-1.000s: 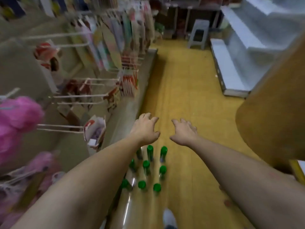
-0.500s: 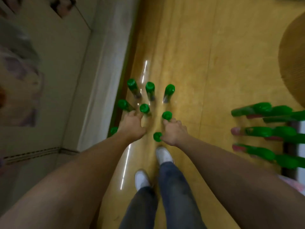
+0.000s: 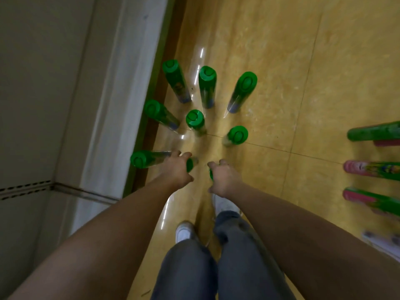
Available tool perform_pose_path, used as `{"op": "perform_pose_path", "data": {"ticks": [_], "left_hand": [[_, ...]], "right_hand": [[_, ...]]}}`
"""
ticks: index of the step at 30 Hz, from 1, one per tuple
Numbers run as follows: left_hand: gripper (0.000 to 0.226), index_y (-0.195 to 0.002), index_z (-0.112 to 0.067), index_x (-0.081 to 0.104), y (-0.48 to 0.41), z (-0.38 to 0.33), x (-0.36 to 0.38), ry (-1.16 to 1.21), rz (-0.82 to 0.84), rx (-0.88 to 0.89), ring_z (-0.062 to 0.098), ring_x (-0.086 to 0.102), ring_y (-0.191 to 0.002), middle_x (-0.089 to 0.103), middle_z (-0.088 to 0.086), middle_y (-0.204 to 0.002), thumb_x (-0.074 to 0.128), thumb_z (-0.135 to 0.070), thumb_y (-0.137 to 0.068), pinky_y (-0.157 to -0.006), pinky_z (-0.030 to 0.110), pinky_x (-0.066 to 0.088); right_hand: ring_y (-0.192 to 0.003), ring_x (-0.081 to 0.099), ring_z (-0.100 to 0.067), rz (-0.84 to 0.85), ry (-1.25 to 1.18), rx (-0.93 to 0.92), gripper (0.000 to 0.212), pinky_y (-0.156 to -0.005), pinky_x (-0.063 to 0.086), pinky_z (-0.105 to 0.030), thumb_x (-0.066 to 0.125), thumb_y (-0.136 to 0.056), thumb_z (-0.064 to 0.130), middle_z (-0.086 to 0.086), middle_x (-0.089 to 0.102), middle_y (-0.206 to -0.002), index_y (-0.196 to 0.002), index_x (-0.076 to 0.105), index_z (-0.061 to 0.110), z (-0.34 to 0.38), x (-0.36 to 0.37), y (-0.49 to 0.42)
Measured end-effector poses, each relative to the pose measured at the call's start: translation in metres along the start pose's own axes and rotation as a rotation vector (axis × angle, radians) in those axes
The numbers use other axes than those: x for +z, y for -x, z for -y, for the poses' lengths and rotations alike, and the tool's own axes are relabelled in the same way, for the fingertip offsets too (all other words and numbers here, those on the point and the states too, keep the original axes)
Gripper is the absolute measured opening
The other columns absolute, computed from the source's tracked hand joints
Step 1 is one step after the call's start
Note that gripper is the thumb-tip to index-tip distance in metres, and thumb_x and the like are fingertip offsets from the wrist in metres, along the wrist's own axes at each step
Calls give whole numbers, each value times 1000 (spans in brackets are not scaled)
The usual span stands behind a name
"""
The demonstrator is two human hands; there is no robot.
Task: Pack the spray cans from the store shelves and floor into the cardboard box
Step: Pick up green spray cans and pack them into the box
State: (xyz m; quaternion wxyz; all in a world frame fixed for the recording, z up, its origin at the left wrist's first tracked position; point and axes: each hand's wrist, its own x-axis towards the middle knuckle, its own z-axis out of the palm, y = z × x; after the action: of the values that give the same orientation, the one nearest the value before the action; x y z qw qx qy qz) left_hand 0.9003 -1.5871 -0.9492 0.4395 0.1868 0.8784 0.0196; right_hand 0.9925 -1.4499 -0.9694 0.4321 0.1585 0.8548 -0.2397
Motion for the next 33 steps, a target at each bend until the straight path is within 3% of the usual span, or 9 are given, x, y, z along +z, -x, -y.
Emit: {"op": "perform_pose_path", "data": {"ticks": [3, 6, 11, 15, 18, 22, 26, 31, 33], "left_hand": [[73, -145, -24, 51, -10, 9, 9, 63, -22, 36, 27, 56, -124, 53, 6, -141, 83, -18, -80, -94, 32, 47], [65, -140, -21, 57, -10, 10, 3, 101, -33, 48, 23, 61, -114, 63, 6, -126, 80, -10, -80, -87, 27, 46], [69, -143, -22, 55, 23, -2, -24, 110, -41, 42, 25, 62, -114, 65, 7, -127, 81, -11, -79, -88, 29, 49], [72, -145, -23, 53, 67, -18, -60, 90, -61, 50, 24, 62, -114, 63, 7, -129, 80, -10, -79, -82, 26, 49], [72, -145, -24, 53, 107, -36, -96, 83, -65, 74, 22, 61, -113, 61, 6, -128, 79, -10, -79, -79, 24, 49], [75, -146, -26, 52, 167, -64, -153, 20, -100, 138, 24, 59, -118, 59, 6, -133, 79, -15, -78, -87, 28, 53], [72, -141, -28, 58, 231, -88, -213, 22, -134, 194, 21, 63, -105, 64, 3, -120, 81, -15, -75, -78, 27, 53], [63, -134, -24, 60, 311, -118, -304, 60, -141, 266, 13, 63, -94, 60, -5, -108, 84, -17, -77, -74, 24, 58], [60, -134, -25, 60, 345, -128, -343, 18, -172, 300, 13, 65, -96, 61, -4, -111, 83, -19, -78, -77, 27, 61]], "right_hand": [[-113, 56, -36, -78, -31, -19, 57, -85, 48, -36, 67, -89, 15, -13, 49, -124, -142, 48, 18, -5, 8, -5], [-109, 58, -35, -111, -84, -6, 59, -78, 46, -34, 66, -88, 11, -11, 50, -122, -144, 49, 20, -11, 6, -3], [-113, 59, -35, -133, -114, 25, 66, -88, 53, -39, 66, -85, 11, -13, 53, -127, -148, 48, 21, -6, -19, 32], [-112, 61, -34, -155, -118, 23, 64, -86, 54, -37, 64, -85, 10, -14, 59, -126, -147, 50, 21, 9, -54, 80], [-115, 61, -34, -201, -146, 10, 63, -90, 55, -37, 63, -83, 10, -14, 61, -128, -145, 53, 20, 22, -86, 125], [-115, 62, -33, -244, -157, 4, 54, -89, 55, -36, 67, -81, 14, -14, 63, -125, -135, 61, 17, 42, -137, 191], [-110, 64, -29, -328, -162, 17, 45, -89, 57, -35, 74, -81, 22, -10, 65, -119, -125, 66, 17, 66, -196, 263], [-98, 65, -26, -416, -153, 12, 45, -72, 53, -29, 78, -77, 23, -7, 67, -111, -120, 68, 17, 95, -275, 362], [-97, 65, -25, -440, -153, 9, 51, -72, 56, -30, 82, -74, 25, -6, 67, -111, -122, 68, 16, 105, -307, 402]]}}
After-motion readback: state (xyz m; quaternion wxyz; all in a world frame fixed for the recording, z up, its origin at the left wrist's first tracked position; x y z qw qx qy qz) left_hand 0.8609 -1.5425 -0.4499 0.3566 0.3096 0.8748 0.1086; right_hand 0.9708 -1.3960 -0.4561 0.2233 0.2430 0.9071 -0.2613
